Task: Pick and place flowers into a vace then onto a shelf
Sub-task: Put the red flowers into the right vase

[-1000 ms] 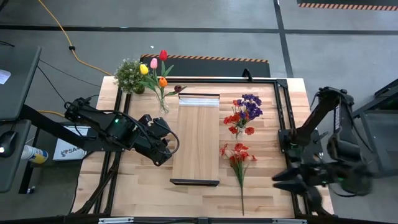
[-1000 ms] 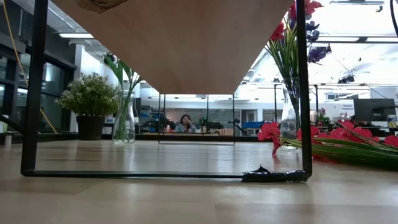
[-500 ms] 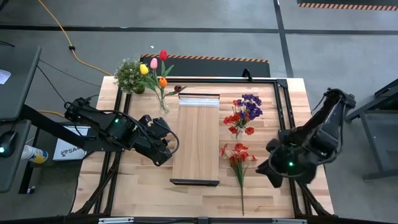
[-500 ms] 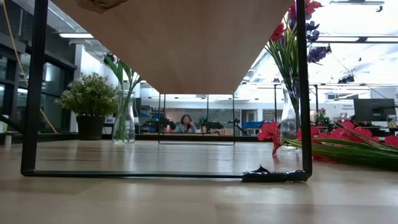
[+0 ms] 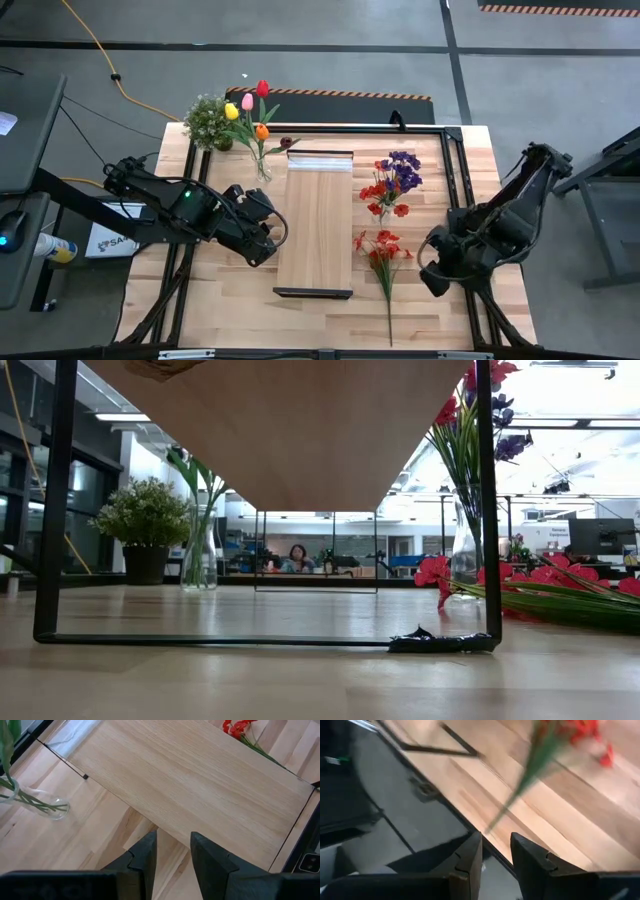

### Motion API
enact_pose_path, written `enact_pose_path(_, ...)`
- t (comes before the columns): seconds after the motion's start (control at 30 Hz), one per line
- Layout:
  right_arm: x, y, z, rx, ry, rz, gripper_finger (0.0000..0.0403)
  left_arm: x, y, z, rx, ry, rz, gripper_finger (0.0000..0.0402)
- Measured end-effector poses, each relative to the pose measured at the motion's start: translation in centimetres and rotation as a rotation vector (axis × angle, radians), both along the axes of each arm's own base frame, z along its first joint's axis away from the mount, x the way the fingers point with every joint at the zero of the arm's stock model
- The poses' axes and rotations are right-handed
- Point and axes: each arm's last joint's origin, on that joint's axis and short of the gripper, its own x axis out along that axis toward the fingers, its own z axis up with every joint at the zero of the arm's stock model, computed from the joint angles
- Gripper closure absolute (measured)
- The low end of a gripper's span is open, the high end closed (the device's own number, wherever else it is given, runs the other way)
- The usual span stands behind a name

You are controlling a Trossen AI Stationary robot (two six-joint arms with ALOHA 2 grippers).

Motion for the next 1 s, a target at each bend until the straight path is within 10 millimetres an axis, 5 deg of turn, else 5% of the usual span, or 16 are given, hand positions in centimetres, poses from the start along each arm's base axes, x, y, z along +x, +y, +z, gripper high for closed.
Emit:
enact_pose_path(0.2, 0.4, 0.7, -4.0, 0.002, 0.145, -0.019, 0.0308, 0.0, 0.1, 0.0, 0.024, -0.012, 0.012, 0.0250)
enact_pose_path(0.53, 2.9, 2.5, -10.0, 0.091, 0.057, -0.046, 0.0308, 0.0, 0.1, 0.0, 0.025, -0.013, 0.013, 0.0250)
enact_pose_path(1.0, 3.0, 2.2, -13.4, 0.060, -0.011, -0.042, 0.0308, 0.0, 0.1, 0.0, 0.025, -0.012, 0.012, 0.0250)
